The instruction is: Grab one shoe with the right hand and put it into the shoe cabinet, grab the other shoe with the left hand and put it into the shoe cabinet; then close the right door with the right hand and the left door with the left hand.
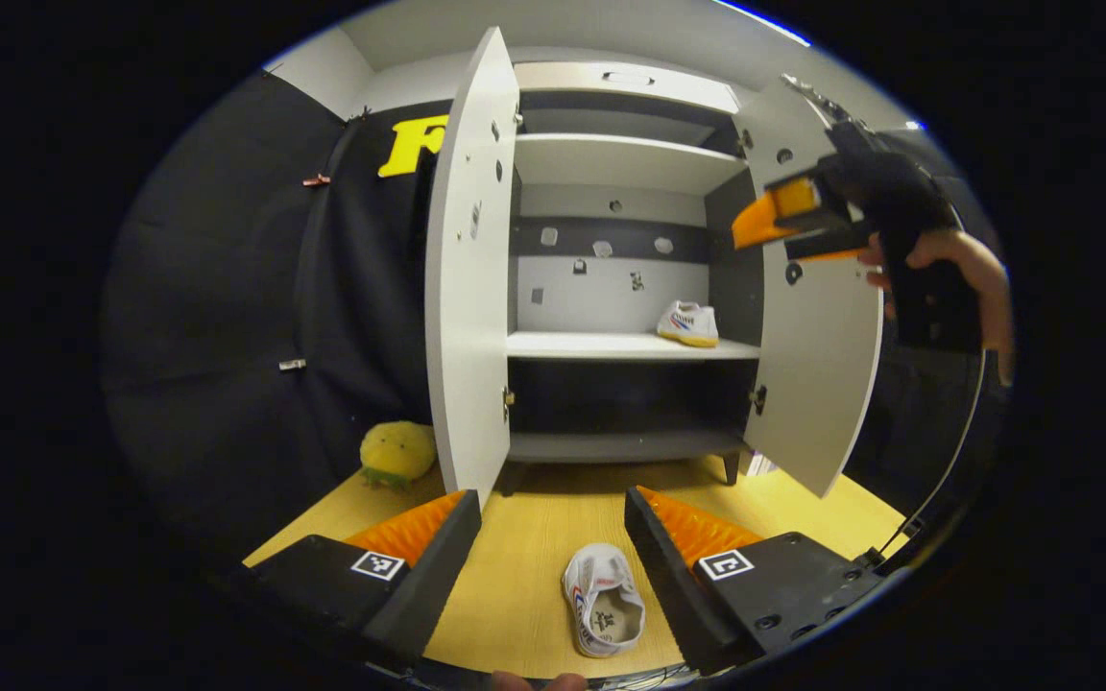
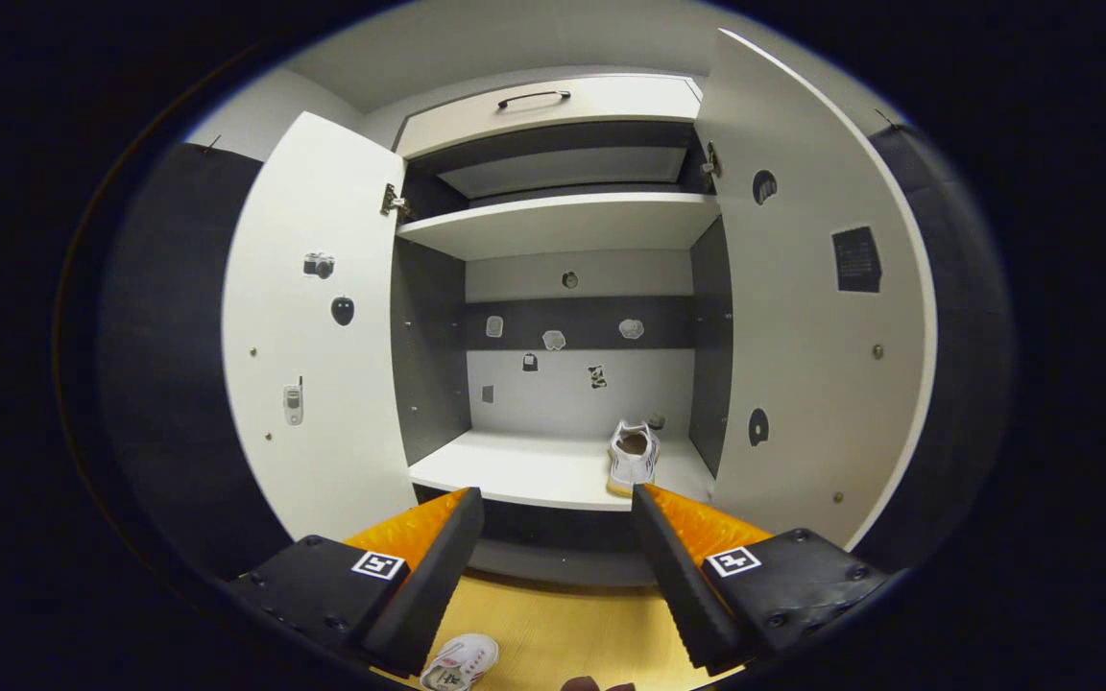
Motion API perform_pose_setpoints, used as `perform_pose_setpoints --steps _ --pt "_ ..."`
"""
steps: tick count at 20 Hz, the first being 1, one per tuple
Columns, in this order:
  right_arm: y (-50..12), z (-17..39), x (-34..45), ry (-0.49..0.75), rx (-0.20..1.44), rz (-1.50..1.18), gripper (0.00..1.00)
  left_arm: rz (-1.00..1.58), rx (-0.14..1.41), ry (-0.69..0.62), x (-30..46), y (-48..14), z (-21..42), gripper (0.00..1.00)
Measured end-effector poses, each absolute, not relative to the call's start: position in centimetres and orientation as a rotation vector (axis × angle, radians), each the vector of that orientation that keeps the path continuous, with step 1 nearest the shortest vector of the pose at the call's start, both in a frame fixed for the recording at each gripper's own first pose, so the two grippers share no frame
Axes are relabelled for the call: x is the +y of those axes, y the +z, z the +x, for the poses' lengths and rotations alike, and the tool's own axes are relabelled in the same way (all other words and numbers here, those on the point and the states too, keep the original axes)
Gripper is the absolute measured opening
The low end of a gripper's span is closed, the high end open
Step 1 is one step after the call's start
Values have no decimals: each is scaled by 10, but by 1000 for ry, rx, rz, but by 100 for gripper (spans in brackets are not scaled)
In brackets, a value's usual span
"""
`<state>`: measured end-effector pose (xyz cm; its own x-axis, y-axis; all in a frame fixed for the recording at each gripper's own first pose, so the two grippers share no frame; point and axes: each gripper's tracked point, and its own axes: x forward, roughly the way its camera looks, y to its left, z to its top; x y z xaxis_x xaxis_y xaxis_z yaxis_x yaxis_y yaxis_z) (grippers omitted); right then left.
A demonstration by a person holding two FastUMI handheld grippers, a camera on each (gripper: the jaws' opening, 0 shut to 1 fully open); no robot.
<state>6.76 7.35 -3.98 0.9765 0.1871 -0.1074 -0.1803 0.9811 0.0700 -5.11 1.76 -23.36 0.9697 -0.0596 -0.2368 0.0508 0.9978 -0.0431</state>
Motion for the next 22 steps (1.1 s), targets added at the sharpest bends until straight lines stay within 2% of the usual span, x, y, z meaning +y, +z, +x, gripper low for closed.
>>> perform_pose_setpoints --steps 4,9,12,16,18,19,22 --pt "-35 33 59 178 108 80 98 -4 364 -119 -2 -312 -55 95" --pt "-27 15 25 136 95 85 98 3 523 -124 -7 -400 -41 95" --pt "-21 8 0 92 93 91 98 31 575 -131 -7 -438 -23 94" --pt "-14 1 -36 17 75 65 98 23 593 -156 -16 -458 0 91" --pt "-14 -2 -48 -14 77 61 98 21 584 -155 -18 -462 15 82" --pt "-15 -3 -55 -32 78 58 98 26 587 -160 -19 -465 19 74" --pt "-18 -9 -72 -77 86 57 98 45 602 -184 -25 -471 34 63"
